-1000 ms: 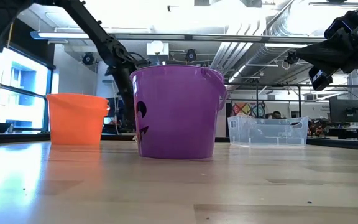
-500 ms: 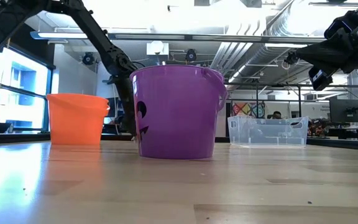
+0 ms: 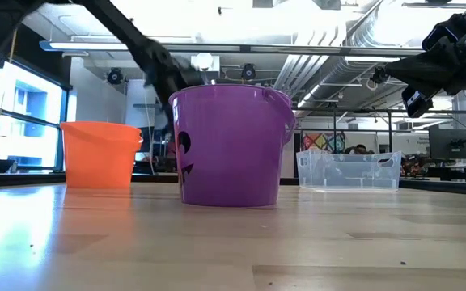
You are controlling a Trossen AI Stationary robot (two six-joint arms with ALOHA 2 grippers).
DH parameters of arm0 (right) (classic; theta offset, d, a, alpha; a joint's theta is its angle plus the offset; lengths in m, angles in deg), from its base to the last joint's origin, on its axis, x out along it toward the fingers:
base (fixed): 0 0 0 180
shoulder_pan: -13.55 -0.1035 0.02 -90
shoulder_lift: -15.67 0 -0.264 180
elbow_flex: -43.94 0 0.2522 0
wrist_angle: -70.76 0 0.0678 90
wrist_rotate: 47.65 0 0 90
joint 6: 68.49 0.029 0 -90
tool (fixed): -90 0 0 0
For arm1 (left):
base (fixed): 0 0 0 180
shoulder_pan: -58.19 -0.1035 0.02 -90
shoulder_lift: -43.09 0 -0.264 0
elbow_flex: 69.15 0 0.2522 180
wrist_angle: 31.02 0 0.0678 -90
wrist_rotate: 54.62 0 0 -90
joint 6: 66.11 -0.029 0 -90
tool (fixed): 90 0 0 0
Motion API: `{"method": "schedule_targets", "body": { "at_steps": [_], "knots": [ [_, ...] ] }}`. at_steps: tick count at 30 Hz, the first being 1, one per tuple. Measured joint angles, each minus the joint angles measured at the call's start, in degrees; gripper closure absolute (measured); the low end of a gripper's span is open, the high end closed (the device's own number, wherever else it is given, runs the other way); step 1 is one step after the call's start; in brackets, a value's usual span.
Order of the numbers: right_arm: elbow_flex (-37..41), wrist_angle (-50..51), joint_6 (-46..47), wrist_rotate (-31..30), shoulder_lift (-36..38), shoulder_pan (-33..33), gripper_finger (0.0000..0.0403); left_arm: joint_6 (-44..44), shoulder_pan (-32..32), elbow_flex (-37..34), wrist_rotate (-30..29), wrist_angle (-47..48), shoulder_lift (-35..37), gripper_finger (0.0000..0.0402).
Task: Sort candy by brand, put in halloween buckets
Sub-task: Put the blue gummy into the orange bucket
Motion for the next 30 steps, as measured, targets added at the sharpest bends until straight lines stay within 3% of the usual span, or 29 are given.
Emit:
{"method": "schedule_targets", "body": {
  "at_steps": [5, 9, 13, 23, 30],
  "knots": [
    [0.0, 0.0, 0.0, 0.0, 0.0, 0.0, 0.0402, 0.8, 0.1, 0.4, 2.3, 1.5, 8.9, 0.0399],
    [0.0, 0.0, 0.0, 0.0, 0.0, 0.0, 0.0402, 4.2, 0.8, -0.2, 5.5, 8.4, 16.8, 0.0401],
    [0.0, 0.0, 0.0, 0.0, 0.0, 0.0, 0.0402, 9.2, 3.5, -4.2, 4.7, 16.0, 25.8, 0.0401],
    [0.0, 0.0, 0.0, 0.0, 0.0, 0.0, 0.0402, 34.8, 12.6, -20.9, -6.8, 28.3, 46.8, 0.0401],
    [0.0, 0.0, 0.0, 0.0, 0.0, 0.0, 0.0402, 43.2, 14.4, -28.6, -10.1, 29.6, 52.1, 0.0399]
  ]
}}
